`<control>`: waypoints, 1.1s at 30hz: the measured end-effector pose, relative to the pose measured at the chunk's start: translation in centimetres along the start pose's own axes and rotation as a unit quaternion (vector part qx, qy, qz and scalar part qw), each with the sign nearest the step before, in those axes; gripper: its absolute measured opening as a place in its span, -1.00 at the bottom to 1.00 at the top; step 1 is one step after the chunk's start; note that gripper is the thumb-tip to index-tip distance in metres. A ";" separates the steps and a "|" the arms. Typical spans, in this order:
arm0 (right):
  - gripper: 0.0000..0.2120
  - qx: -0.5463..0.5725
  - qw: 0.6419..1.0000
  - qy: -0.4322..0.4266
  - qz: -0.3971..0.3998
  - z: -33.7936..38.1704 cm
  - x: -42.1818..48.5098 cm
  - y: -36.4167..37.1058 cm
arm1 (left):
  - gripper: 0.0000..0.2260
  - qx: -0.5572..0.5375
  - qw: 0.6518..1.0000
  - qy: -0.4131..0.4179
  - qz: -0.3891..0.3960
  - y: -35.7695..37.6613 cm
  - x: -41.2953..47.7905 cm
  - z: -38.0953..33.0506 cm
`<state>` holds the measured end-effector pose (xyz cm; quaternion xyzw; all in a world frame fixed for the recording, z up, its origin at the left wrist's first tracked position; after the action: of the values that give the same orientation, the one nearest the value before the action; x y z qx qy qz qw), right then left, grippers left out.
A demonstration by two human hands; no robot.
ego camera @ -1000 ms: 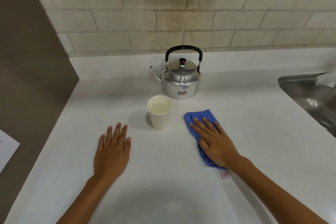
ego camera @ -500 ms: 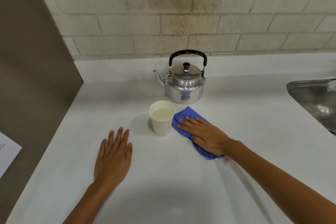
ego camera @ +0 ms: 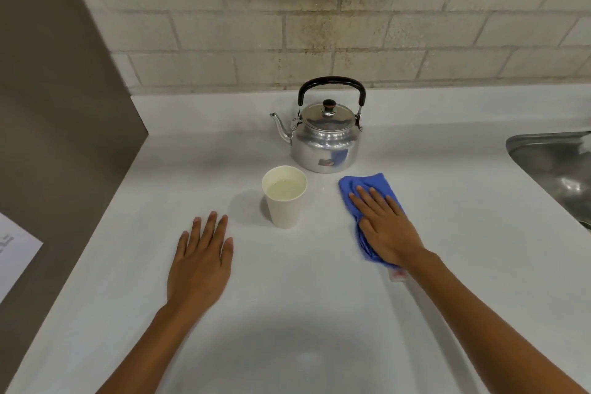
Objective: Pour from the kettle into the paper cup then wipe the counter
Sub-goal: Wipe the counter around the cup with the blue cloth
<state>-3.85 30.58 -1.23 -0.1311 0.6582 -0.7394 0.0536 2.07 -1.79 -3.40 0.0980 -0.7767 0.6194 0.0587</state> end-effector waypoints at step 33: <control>-0.52 0.204 0.972 0.082 -0.080 14.2 -7.9 -1.3 | -0.53 -0.087 0.995 -0.045 0.005 -1.7 -0.4 -0.6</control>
<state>7.62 19.11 0.52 -0.1088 0.4832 -0.8680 -0.0347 2.83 -1.52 -1.74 0.1168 -0.8299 0.5448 0.0289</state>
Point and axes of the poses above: each hand's wrist, its own x-axis towards the middle knuckle, its own y-axis out of the palm, z = x × y, the point moved 1 cm from there along x, towards the middle knuckle, and after that the axes turned 9 degrees about -z, right-handed, at the moved point
